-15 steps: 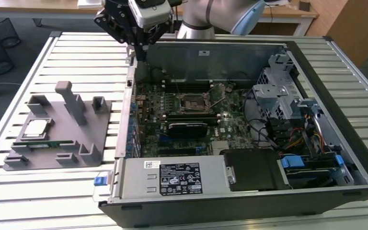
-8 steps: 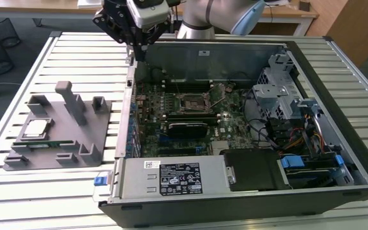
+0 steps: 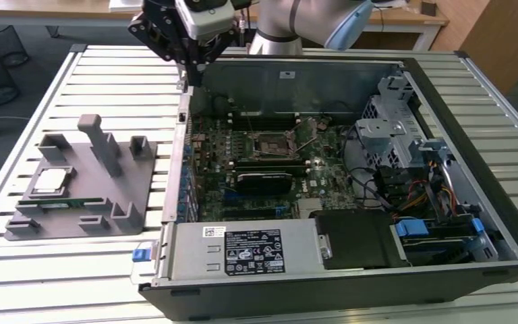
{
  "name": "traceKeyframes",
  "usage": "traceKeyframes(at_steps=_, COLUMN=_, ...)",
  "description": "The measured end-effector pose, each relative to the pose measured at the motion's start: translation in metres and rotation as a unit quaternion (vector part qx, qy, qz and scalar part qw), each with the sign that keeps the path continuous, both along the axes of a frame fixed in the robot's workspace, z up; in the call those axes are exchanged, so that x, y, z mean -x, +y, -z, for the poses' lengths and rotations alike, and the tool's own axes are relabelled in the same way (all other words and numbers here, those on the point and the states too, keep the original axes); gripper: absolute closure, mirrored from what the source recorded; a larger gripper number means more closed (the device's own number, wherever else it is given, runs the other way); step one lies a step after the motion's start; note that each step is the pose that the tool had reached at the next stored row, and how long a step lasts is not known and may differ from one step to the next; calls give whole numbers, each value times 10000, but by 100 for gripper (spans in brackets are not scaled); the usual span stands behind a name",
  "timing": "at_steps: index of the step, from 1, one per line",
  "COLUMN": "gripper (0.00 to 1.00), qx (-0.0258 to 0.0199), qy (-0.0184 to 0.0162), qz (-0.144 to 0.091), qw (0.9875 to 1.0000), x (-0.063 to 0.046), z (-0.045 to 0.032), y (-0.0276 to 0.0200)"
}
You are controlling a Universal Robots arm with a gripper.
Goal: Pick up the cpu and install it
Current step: 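Reach for the cpu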
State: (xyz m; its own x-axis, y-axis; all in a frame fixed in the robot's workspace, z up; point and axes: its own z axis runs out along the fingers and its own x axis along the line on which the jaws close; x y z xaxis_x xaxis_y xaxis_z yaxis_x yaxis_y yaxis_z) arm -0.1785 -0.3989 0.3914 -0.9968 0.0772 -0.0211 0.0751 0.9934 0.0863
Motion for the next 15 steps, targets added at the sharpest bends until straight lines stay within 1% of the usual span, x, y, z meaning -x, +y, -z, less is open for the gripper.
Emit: traceKeyframes(at_steps=15, gripper=89, qx=0, qy=0, qz=0, qw=10000, x=53, z=3, y=0)
